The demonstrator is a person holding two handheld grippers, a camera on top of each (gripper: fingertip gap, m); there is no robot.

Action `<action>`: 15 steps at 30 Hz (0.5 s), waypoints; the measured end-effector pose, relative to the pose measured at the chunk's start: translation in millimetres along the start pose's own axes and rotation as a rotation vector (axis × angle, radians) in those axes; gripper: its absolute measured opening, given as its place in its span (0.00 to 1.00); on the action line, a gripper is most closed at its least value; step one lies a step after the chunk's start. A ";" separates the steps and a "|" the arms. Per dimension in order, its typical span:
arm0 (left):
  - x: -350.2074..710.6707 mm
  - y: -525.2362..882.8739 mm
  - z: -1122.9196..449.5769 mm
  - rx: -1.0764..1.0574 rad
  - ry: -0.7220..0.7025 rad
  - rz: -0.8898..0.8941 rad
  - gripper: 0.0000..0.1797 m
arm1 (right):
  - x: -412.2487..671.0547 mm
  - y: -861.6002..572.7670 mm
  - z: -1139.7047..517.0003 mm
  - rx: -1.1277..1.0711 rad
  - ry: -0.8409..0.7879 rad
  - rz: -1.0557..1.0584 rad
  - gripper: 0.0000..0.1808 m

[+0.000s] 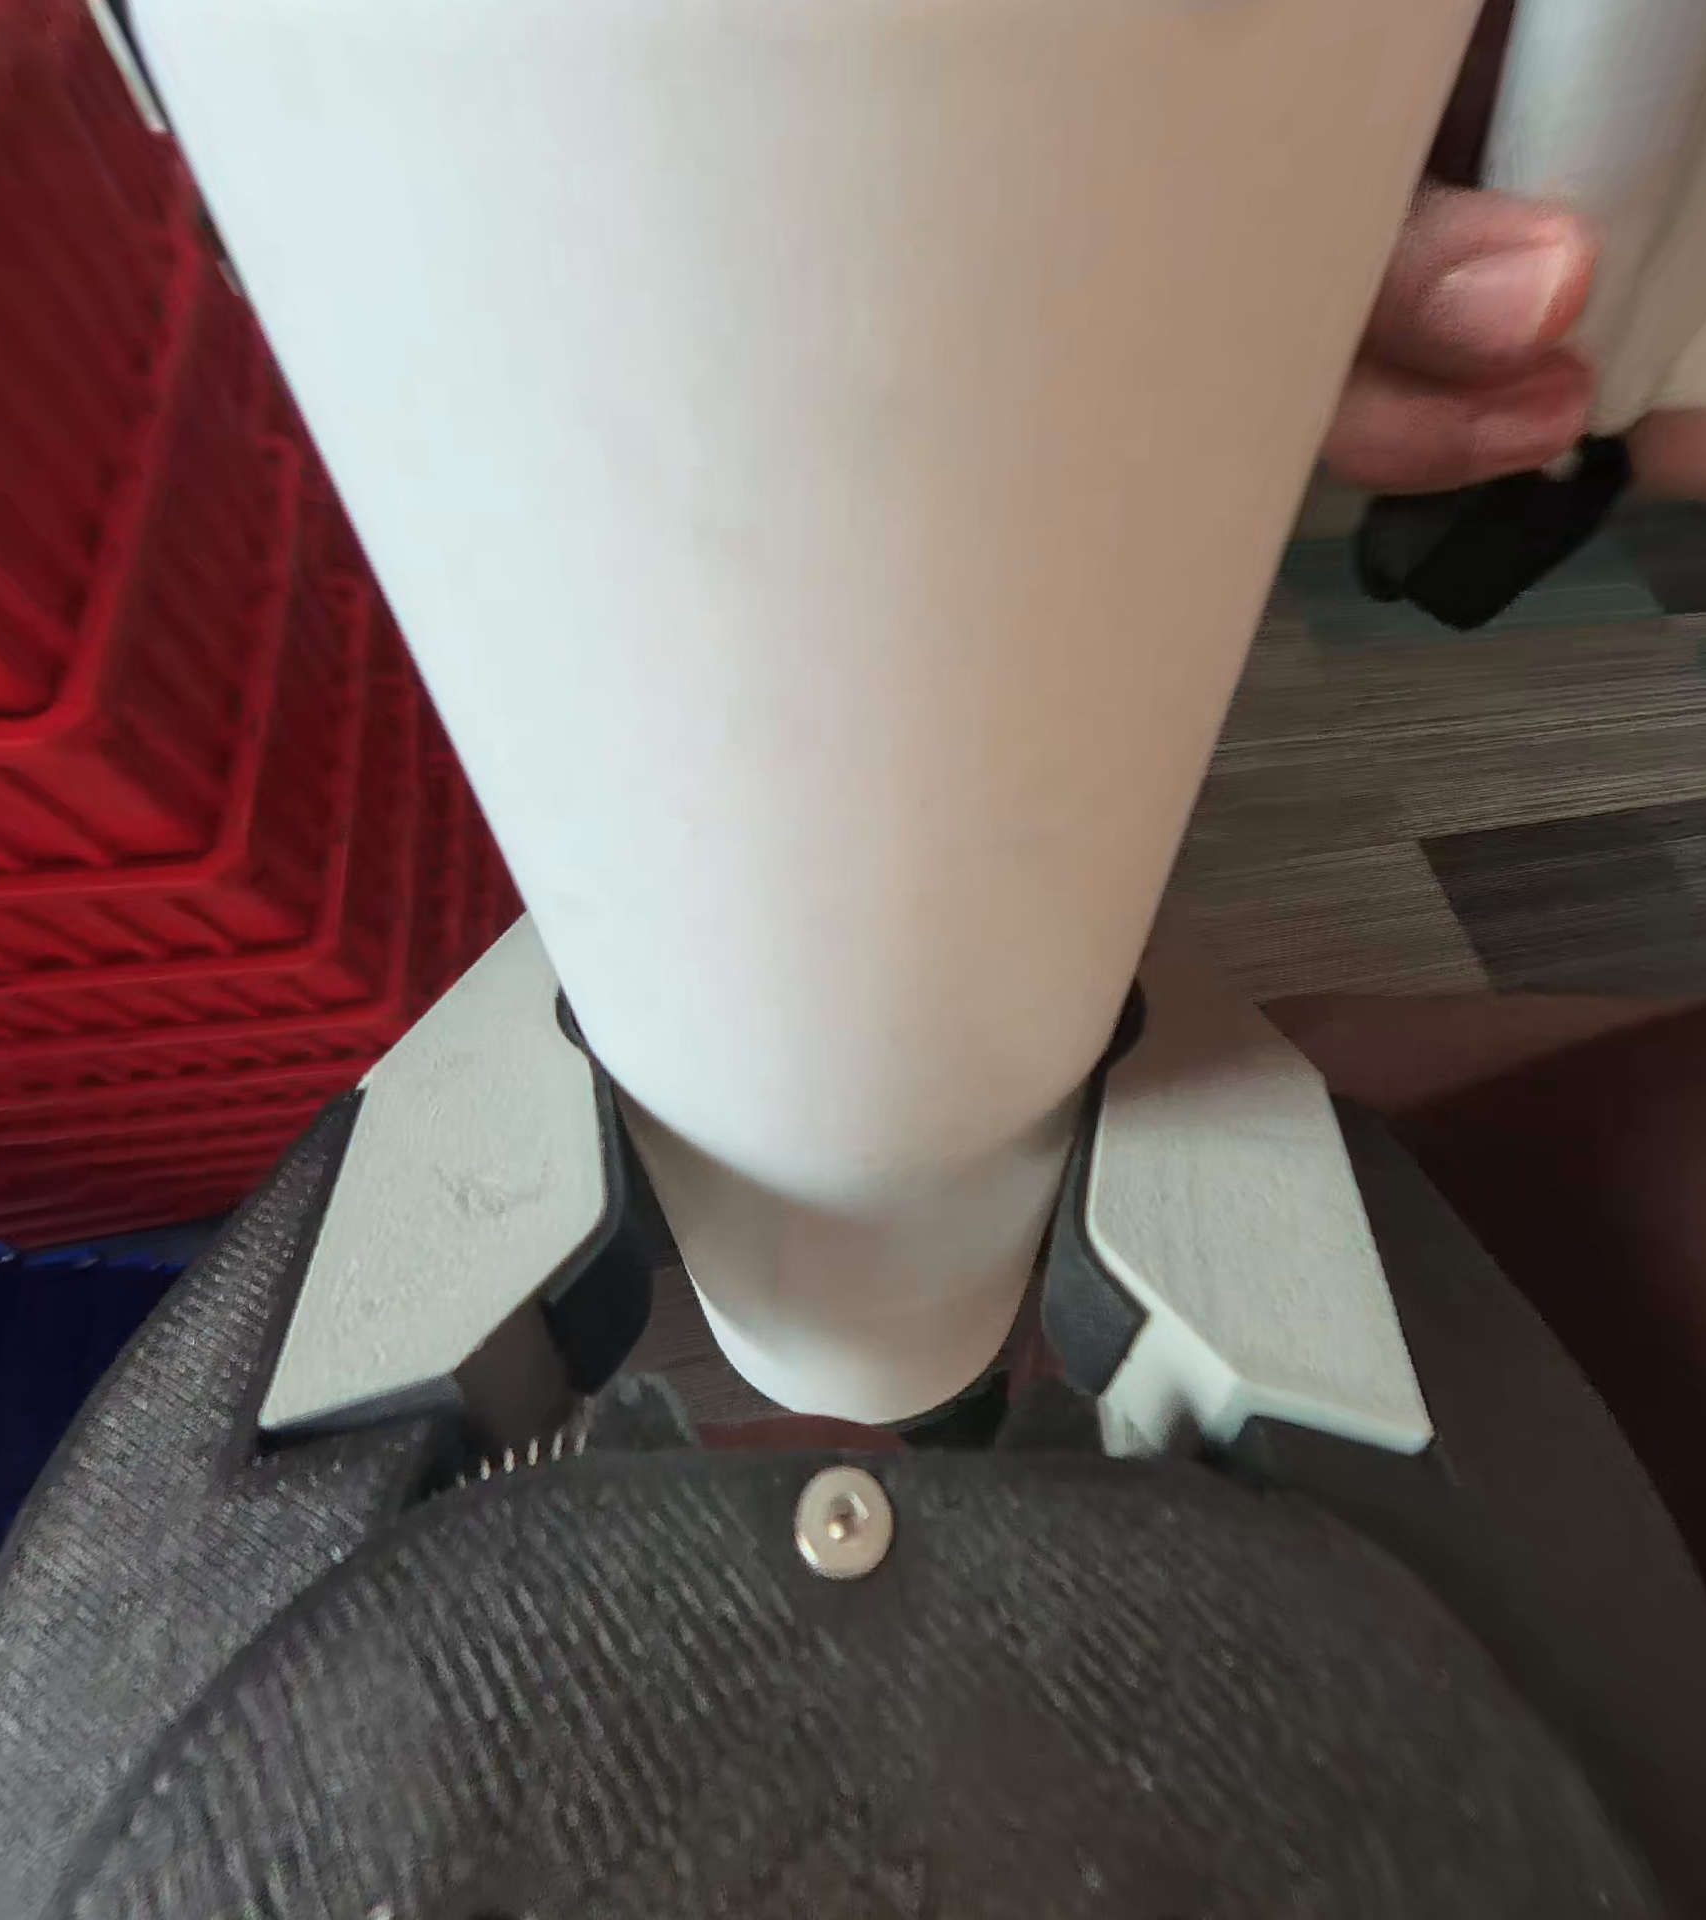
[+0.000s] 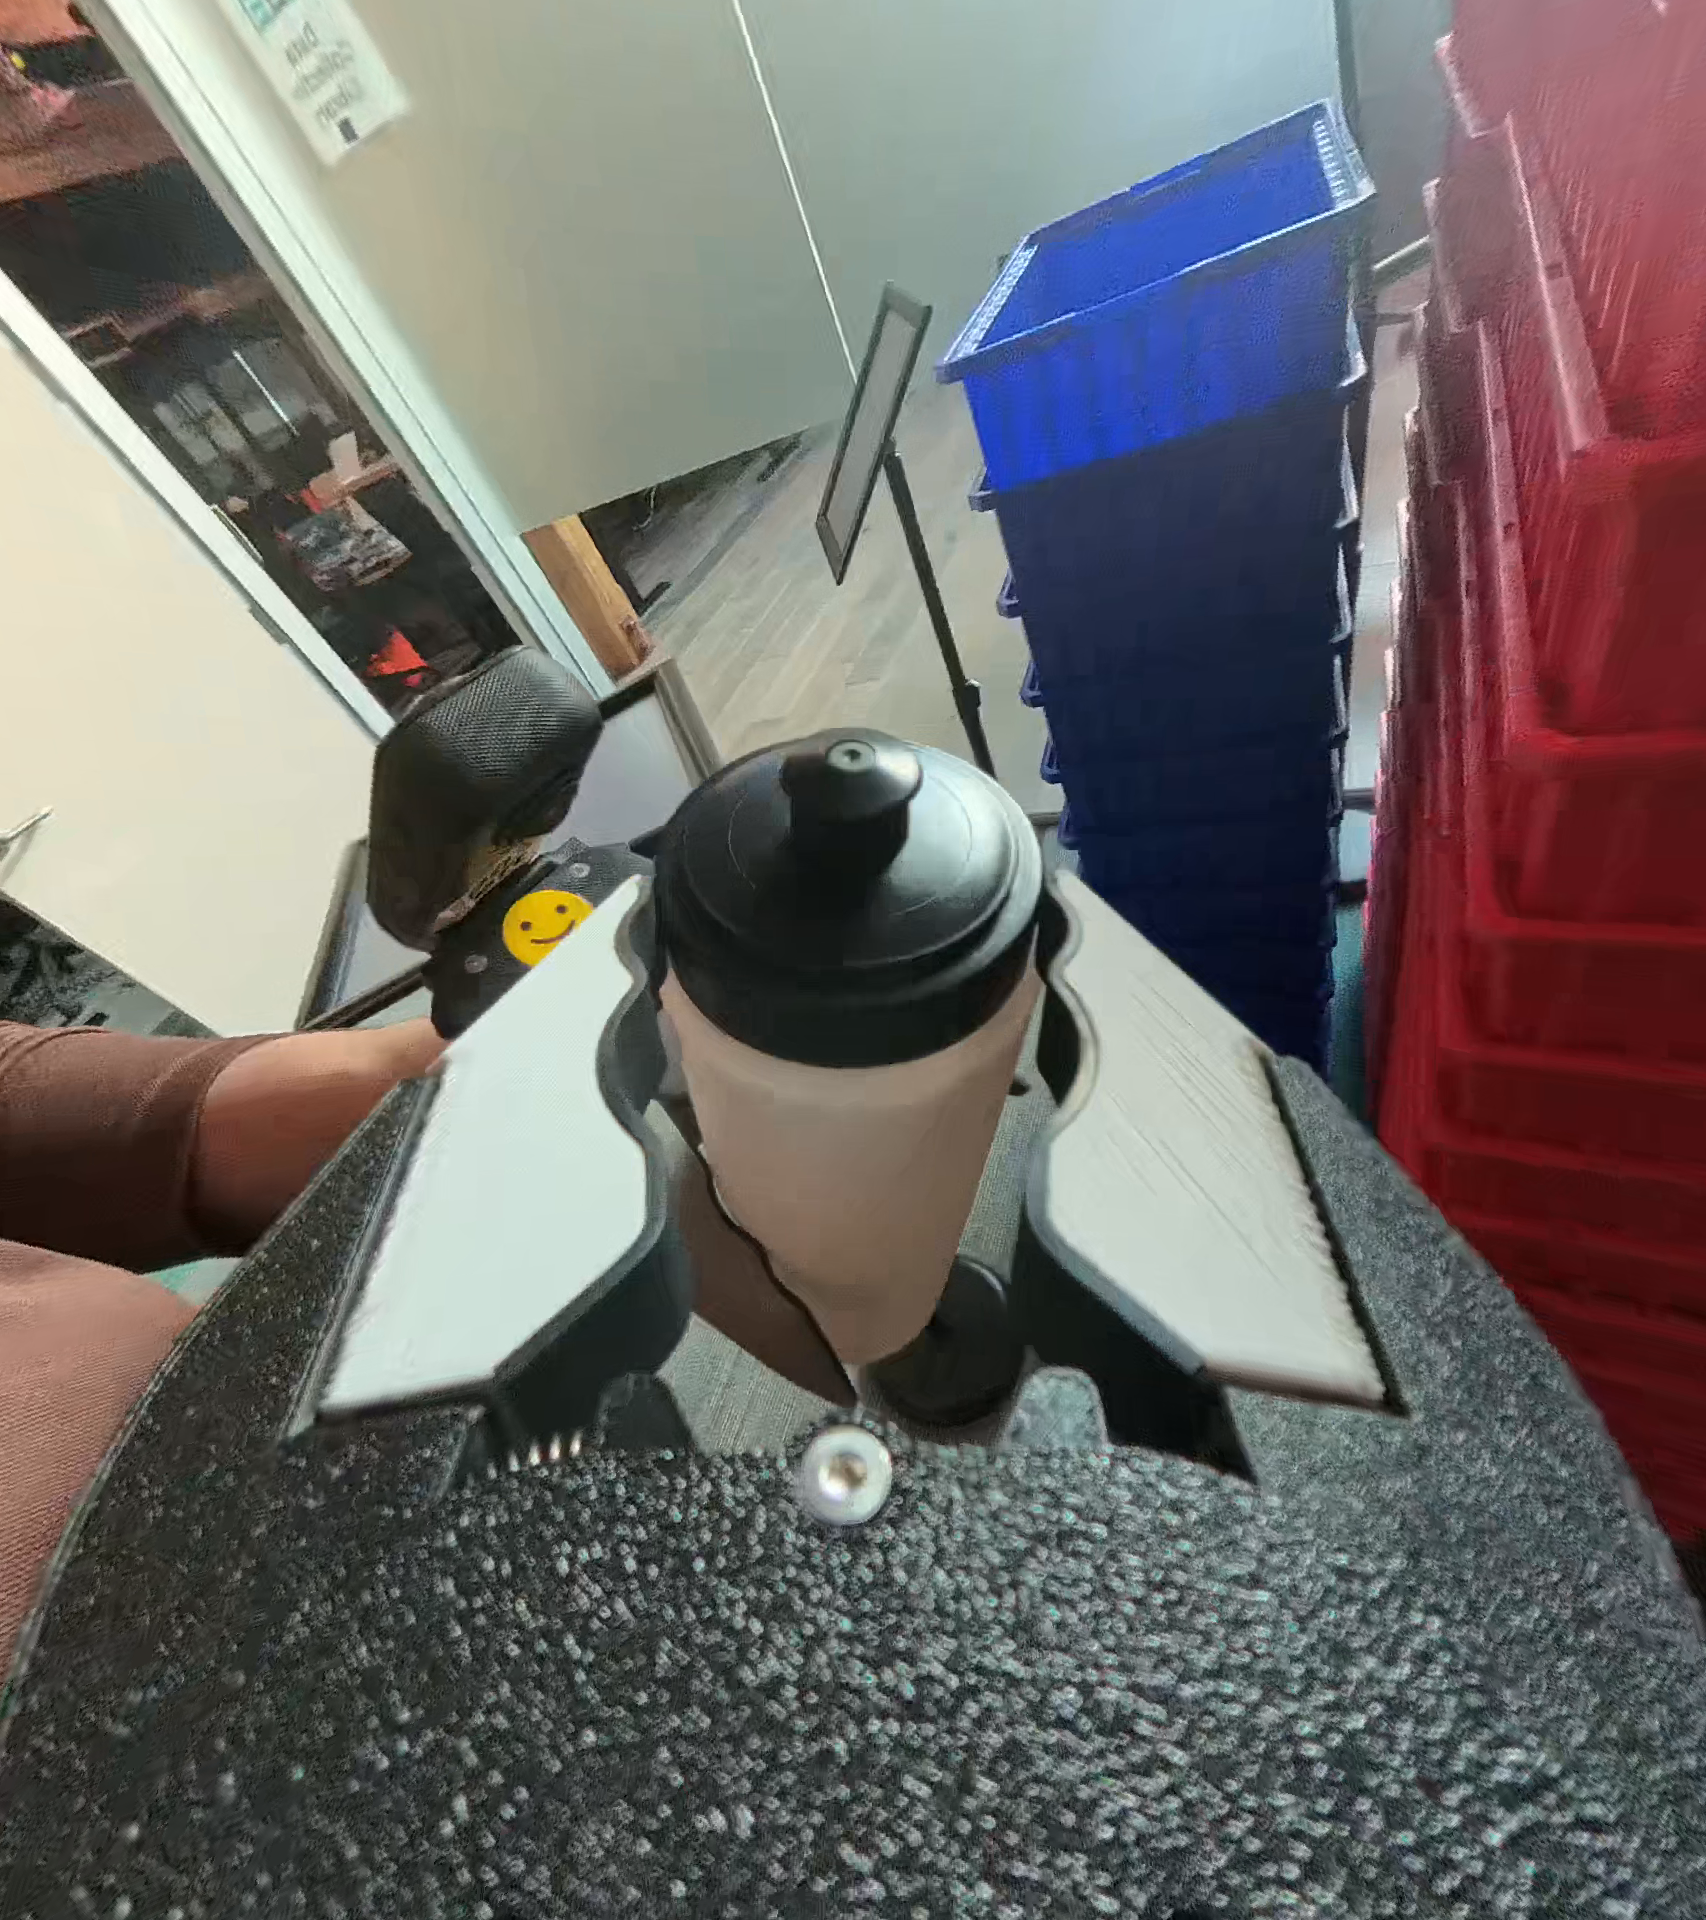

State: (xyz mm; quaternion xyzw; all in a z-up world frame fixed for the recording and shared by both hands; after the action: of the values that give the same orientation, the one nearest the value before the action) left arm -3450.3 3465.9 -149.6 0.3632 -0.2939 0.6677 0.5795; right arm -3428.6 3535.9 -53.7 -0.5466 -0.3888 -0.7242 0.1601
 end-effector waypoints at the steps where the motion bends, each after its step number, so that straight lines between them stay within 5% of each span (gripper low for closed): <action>1: 2.9 -5.8 2.2 -0.060 -0.030 0.013 0.54 | 1.4 4.0 0.0 0.007 0.006 0.036 0.39; 9: 20.9 -21.3 24.1 -0.338 -0.141 0.103 0.55 | 31.3 19.4 38.1 0.205 0.014 0.121 0.47; 12: 27.1 -29.8 27.1 -0.381 -0.156 0.093 0.55 | 26.2 24.2 36.6 0.308 0.029 0.075 0.34; 15: 29.1 -30.2 23.6 -0.340 -0.154 0.071 0.55 | 23.1 25.9 29.6 0.309 -0.004 0.063 0.35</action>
State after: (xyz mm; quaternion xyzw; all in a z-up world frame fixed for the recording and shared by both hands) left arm -3419.0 3467.7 -113.1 0.2993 -0.4587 0.5987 0.5845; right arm -3399.9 3545.4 -19.6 -0.5287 -0.4786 -0.6493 0.2644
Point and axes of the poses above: each gripper's, where its closed fingertips meet, z back along the fingers, x out of its top, y = z × x across the jaws, the point moved 6 cm from there along z, back along the fingers, and after that the axes turned 15 degrees about x, right-handed, at the moved point
